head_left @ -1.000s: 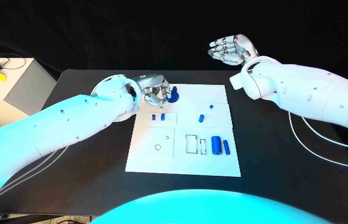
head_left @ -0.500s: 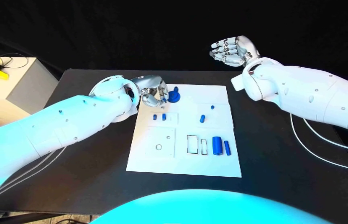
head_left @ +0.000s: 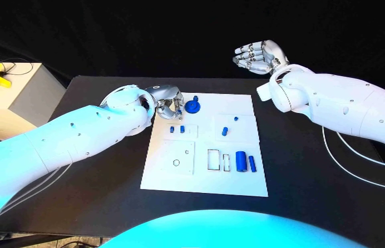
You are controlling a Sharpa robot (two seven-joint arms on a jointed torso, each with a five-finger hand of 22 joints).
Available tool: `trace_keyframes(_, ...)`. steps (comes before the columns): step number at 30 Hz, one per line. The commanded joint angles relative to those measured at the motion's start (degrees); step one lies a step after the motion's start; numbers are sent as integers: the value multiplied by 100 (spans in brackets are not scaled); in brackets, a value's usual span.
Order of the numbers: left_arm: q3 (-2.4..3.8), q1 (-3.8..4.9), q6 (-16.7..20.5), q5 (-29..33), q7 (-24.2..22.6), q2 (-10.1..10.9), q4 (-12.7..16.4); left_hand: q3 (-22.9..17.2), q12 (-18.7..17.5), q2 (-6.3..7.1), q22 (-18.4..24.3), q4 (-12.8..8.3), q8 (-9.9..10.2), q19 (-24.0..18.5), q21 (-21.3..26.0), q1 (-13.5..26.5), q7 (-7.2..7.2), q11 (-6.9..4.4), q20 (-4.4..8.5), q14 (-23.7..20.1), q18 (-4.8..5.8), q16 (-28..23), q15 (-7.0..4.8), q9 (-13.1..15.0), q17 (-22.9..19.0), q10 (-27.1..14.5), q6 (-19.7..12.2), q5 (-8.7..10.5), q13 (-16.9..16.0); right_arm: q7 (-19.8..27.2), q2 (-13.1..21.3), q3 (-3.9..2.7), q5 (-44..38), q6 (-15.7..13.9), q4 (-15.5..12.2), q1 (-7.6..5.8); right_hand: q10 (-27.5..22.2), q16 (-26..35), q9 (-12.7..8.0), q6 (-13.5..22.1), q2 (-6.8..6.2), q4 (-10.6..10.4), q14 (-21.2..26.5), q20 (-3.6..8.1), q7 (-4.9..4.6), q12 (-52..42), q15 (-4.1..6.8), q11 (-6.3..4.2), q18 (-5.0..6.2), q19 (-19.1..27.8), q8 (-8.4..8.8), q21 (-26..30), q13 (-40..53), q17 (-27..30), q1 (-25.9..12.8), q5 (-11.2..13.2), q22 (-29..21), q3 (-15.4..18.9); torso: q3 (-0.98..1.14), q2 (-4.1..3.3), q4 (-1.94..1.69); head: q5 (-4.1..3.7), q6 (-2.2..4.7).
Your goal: Assemble the parts on the task board
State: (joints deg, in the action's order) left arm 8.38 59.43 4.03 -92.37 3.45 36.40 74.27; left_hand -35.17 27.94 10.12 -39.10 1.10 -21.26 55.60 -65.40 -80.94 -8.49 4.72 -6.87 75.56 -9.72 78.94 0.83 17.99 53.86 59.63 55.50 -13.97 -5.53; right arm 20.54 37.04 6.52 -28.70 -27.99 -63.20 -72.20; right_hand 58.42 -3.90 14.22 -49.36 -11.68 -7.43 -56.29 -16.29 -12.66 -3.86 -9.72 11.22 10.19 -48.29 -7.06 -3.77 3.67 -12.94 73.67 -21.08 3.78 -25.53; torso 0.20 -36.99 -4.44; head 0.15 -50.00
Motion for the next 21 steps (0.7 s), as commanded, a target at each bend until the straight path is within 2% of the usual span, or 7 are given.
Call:
trace_keyframes(1,-3,-6,-7,-144,46,-30,-9,33,-17,10,-6,-18,4,41,-20,34,5,-6,12,30,-58,26,-11,-6,2,45,34,-1,-10,53,-2,-1,-14,52,-12,1,0,7,-5,-51,37,11,5,0,-220,29,4,35,31,38,25,2,-7,6,3,-20,-5,16,-3,-2,3,-8,0)
trace_keyframes(6,-24,-11,-79,-148,44,-50,-29,34,-21,9,-13,-22,6,48,-23,30,7,-8,14,30,-57,25,-14,-3,-4,54,40,-2,-11,54,-1,-1,-14,51,-17,1,0,7,-5,-51,37,11,5,0,-220,29,4,35,31,38,25,2,-7,6,3,-20,-5,16,4,2,6,-9,0)
trace_keyframes(14,-47,-14,-159,-148,52,-54,-17,36,-25,11,-6,-25,7,44,-20,28,8,-10,15,29,-58,24,-16,-1,-9,60,44,-2,-12,54,1,-1,-14,51,-21,1,0,7,-5,-51,37,11,5,0,-220,29,4,35,31,38,25,2,-7,6,3,-20,-5,16,-6,7,-9,-20,0)
trace_keyframes(21,-63,-17,-211,-195,97,-52,-15,34,-39,5,0,-36,14,43,-18,17,12,-14,19,28,-60,23,-20,5,-17,74,55,-6,-14,54,6,-1,-15,49,-26,1,0,7,-5,-51,37,11,5,0,-220,29,4,35,31,38,25,2,-7,6,3,-20,-5,16,-7,5,0,-14,0)
